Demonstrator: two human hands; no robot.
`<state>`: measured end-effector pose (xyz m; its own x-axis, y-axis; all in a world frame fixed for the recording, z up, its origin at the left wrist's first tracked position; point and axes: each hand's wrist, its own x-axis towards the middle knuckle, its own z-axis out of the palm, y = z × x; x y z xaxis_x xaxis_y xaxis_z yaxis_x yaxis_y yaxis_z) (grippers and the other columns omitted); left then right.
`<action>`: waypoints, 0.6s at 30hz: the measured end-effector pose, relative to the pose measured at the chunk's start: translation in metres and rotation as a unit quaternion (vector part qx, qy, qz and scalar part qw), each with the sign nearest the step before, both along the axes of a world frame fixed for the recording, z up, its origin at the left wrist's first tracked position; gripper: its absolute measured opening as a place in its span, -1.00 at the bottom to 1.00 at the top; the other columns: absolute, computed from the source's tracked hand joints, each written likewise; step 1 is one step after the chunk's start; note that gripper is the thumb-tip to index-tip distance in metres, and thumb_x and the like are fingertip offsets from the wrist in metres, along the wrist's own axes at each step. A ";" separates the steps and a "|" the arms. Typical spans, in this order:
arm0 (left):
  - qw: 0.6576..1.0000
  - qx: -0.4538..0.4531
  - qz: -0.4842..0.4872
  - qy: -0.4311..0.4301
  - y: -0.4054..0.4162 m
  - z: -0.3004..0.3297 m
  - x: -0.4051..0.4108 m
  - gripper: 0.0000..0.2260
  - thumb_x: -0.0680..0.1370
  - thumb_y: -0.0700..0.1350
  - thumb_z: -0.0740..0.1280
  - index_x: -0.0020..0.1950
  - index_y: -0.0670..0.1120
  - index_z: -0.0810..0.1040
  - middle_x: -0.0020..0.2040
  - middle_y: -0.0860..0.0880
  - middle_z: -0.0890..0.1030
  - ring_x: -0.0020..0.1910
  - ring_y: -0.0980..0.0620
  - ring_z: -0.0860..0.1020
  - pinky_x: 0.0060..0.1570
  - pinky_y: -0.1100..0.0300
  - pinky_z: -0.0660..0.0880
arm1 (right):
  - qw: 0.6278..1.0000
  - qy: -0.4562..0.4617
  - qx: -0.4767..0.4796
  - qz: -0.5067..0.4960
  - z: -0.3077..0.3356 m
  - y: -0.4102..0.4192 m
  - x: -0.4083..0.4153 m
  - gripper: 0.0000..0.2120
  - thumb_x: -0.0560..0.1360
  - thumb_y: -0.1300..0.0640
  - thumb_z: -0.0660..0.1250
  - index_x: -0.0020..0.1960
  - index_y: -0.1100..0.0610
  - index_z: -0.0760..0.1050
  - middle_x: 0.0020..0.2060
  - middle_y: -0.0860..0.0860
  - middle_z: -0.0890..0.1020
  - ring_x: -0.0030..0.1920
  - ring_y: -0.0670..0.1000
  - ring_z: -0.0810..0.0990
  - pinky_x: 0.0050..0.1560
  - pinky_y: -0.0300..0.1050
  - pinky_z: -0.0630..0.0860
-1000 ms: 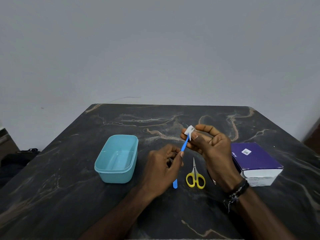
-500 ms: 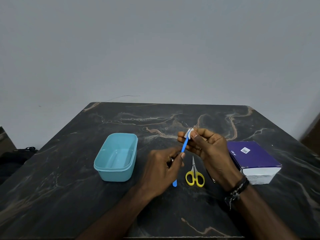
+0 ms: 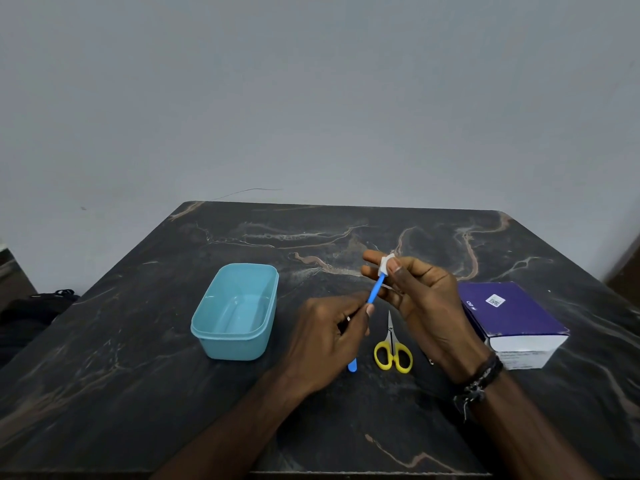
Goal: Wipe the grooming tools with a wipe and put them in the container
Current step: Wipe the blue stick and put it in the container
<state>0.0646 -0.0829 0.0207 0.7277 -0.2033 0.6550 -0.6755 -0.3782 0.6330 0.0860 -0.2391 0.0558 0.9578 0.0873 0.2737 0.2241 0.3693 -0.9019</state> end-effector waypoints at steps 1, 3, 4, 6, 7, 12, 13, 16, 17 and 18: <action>1.000 0.001 0.002 0.001 0.000 0.000 0.000 -0.84 0.59 -0.15 0.29 -0.10 -0.11 0.65 -0.34 0.09 0.61 -0.41 0.19 0.54 -0.38 0.34 0.41 | 1.000 -0.003 -0.007 0.002 0.000 0.000 0.000 -0.77 0.48 0.20 0.28 0.00 0.37 0.54 0.12 0.18 0.66 0.09 0.16 0.65 -0.08 -0.11 0.61; 1.000 0.001 0.001 -0.001 0.000 0.000 0.000 -0.84 0.60 -0.15 0.29 -0.11 -0.10 0.63 -0.35 0.08 0.60 -0.41 0.17 0.53 -0.38 0.33 0.41 | 1.000 -0.007 -0.025 0.006 -0.001 0.001 0.000 -0.77 0.49 0.19 0.27 0.01 0.35 0.55 0.10 0.19 0.66 0.09 0.15 0.65 -0.09 -0.12 0.60; 1.000 0.001 -0.001 -0.001 0.000 0.000 0.000 -0.84 0.60 -0.15 0.28 -0.11 -0.09 0.63 -0.35 0.08 0.60 -0.41 0.16 0.53 -0.39 0.29 0.43 | 0.999 -0.008 -0.033 0.006 -0.001 0.001 0.000 -0.76 0.49 0.19 0.27 0.02 0.36 0.55 0.09 0.18 0.67 0.09 0.15 0.64 -0.10 -0.13 0.60; 1.000 0.000 -0.002 0.001 0.000 -0.001 0.000 -0.83 0.60 -0.14 0.27 -0.12 -0.11 0.62 -0.35 0.08 0.59 -0.42 0.12 0.54 -0.41 0.20 0.46 | 1.000 -0.005 -0.030 -0.001 -0.001 0.000 0.001 -0.77 0.48 0.19 0.28 0.01 0.35 0.56 0.06 0.18 0.68 0.07 0.13 0.65 -0.11 -0.14 0.60; 1.000 -0.001 -0.002 0.004 0.000 -0.001 0.000 -0.82 0.60 -0.14 0.27 -0.13 -0.12 0.62 -0.36 0.08 0.59 -0.42 0.11 0.54 -0.41 0.16 0.46 | 1.000 -0.003 -0.021 -0.010 -0.001 0.000 0.001 -0.79 0.47 0.19 0.29 -0.01 0.33 0.57 0.04 0.17 0.69 0.05 0.11 0.66 -0.11 -0.15 0.60; 1.000 -0.002 -0.007 0.009 -0.002 -0.004 -0.001 -0.85 0.59 -0.15 0.28 -0.11 -0.12 0.61 -0.36 0.06 0.60 -0.44 0.10 0.53 -0.41 0.11 0.47 | 0.999 0.000 0.004 -0.035 -0.001 -0.003 0.002 -0.82 0.47 0.18 0.31 -0.02 0.27 0.59 -0.01 0.14 0.71 -0.01 0.05 0.67 -0.16 -0.20 0.58; 1.000 -0.004 -0.006 0.010 -0.002 -0.004 0.000 -0.85 0.59 -0.15 0.28 -0.10 -0.13 0.61 -0.36 0.06 0.60 -0.44 0.10 0.54 -0.42 0.11 0.47 | 0.999 0.004 -0.003 -0.034 -0.002 -0.002 0.002 -0.80 0.46 0.17 0.31 0.00 0.27 0.59 -0.03 0.14 0.71 -0.02 0.05 0.68 -0.16 -0.20 0.59; 1.000 -0.004 -0.002 0.011 -0.002 -0.005 -0.001 -0.86 0.59 -0.13 0.28 -0.06 -0.12 0.62 -0.35 0.07 0.61 -0.43 0.10 0.56 -0.42 0.11 0.49 | 0.999 0.010 -0.008 -0.032 -0.003 0.002 0.000 -0.75 0.43 0.17 0.32 0.03 0.30 0.59 -0.07 0.13 0.72 -0.06 0.05 0.69 -0.18 -0.20 0.60; 1.000 -0.006 -0.002 0.012 -0.002 -0.005 -0.001 -0.87 0.59 -0.14 0.28 -0.05 -0.12 0.62 -0.35 0.07 0.61 -0.43 0.10 0.56 -0.42 0.11 0.49 | 0.999 0.010 -0.005 -0.036 -0.002 0.002 0.000 -0.74 0.43 0.16 0.33 0.03 0.30 0.59 -0.07 0.14 0.72 -0.07 0.04 0.69 -0.18 -0.20 0.59; 1.000 -0.008 -0.002 0.014 -0.002 -0.005 -0.001 -0.87 0.59 -0.14 0.28 -0.04 -0.12 0.62 -0.35 0.07 0.62 -0.44 0.11 0.56 -0.43 0.12 0.49 | 0.999 0.009 -0.002 -0.042 -0.002 0.003 0.000 -0.72 0.41 0.14 0.35 0.03 0.30 0.59 -0.07 0.14 0.72 -0.06 0.05 0.69 -0.19 -0.21 0.59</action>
